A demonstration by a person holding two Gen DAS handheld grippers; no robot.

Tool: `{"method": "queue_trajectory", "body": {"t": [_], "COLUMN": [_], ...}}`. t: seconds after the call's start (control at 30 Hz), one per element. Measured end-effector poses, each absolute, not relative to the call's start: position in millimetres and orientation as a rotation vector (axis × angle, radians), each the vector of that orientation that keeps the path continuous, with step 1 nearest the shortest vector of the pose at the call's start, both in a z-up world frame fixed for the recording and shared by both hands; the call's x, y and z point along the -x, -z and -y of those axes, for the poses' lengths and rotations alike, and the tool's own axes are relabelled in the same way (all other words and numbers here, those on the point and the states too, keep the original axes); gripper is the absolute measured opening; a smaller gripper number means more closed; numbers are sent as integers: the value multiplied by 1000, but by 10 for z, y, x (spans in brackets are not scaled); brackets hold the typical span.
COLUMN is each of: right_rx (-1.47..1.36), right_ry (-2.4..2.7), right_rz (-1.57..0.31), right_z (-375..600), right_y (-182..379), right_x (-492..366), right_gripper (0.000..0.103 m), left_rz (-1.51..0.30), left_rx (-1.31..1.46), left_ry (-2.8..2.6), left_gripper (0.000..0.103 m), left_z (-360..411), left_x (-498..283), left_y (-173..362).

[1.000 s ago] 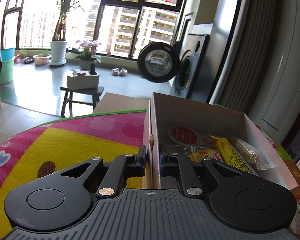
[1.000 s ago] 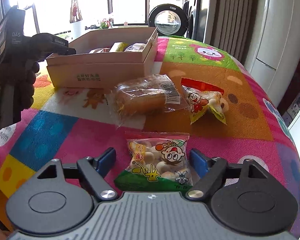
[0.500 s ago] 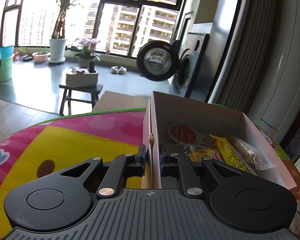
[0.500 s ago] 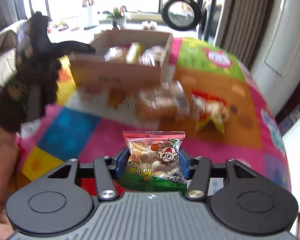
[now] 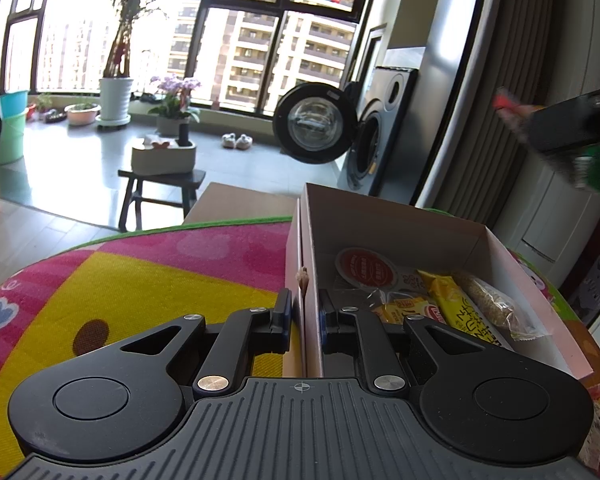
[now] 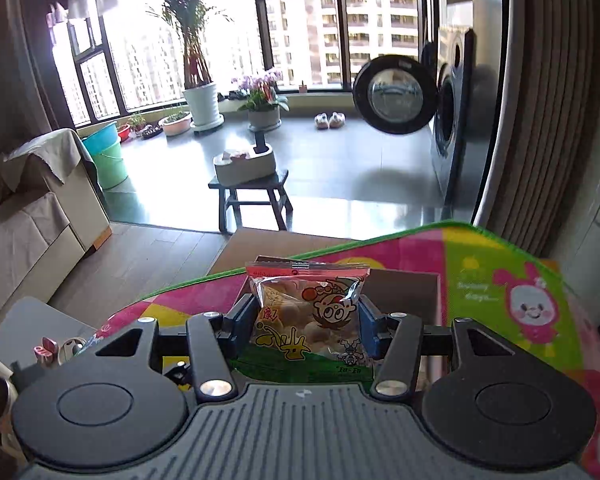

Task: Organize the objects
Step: 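Lower the green snack bag into the pink box and open the right tool, then move the right tool toward the clear-bagged round bread roll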

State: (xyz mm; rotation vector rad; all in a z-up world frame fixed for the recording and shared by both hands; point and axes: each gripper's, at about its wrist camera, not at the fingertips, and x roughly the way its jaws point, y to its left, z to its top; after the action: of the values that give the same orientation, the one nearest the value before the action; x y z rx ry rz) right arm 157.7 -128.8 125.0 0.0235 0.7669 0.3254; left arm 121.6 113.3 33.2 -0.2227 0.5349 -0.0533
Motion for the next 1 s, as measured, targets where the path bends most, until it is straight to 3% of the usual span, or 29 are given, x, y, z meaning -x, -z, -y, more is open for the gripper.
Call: {"method": "queue_trajectory", "body": {"t": [0.37, 0.53, 0.7, 0.83, 1.0], "right_rx": [-84, -139, -108, -12, 65], "right_ry": [-305, -358, -338, -299, -212], "right_rz": [-944, -947, -852, -751, -733], "right_z": [837, 916, 1260, 1575, 1914], "right_y": [-415, -445, -758, -988, -965], "right_x": [-2448, -2474, -2203, -1683, -1044], "right_gripper": [53, 68, 69, 80, 84], "left_rz": [-537, -540, -539, -538, -537], "left_rx": [230, 234, 229, 224, 219], "left_ry": [57, 59, 57, 55, 53], "left_gripper": [15, 15, 15, 15, 15], "left_z": [-1124, -1117, -1096, -1087, -1068], "left_x": [-1230, -1236, -1236, -1233, -1219], "left_y": [-328, -319, -312, -304, -306]}}
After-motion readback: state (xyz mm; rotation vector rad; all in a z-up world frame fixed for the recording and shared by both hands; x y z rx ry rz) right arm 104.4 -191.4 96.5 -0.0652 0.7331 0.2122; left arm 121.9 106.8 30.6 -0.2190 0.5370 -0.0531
